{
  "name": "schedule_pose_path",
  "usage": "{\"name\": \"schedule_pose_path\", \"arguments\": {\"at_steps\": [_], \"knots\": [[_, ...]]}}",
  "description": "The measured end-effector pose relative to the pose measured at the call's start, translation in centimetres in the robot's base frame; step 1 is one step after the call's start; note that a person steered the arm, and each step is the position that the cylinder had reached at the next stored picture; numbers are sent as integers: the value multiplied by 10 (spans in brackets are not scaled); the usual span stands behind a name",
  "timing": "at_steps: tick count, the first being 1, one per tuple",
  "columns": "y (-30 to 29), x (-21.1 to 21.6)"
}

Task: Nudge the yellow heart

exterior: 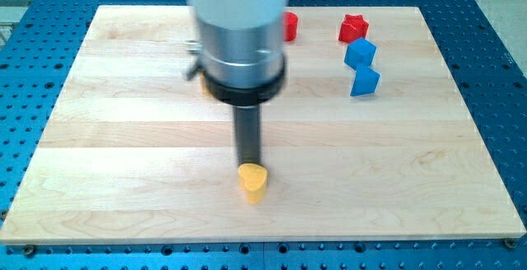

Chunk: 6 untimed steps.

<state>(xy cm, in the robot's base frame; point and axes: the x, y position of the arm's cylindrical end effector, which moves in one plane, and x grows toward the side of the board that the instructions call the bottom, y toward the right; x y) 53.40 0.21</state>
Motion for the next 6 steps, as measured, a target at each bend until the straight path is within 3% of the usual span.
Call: {"name": "schedule_pose_path", "arguments": {"at_steps": [2,3,4,5,6], "knots": [[-55,-22],[-40,12],[-6,4],[-58,-57],[-120,-79]]}}
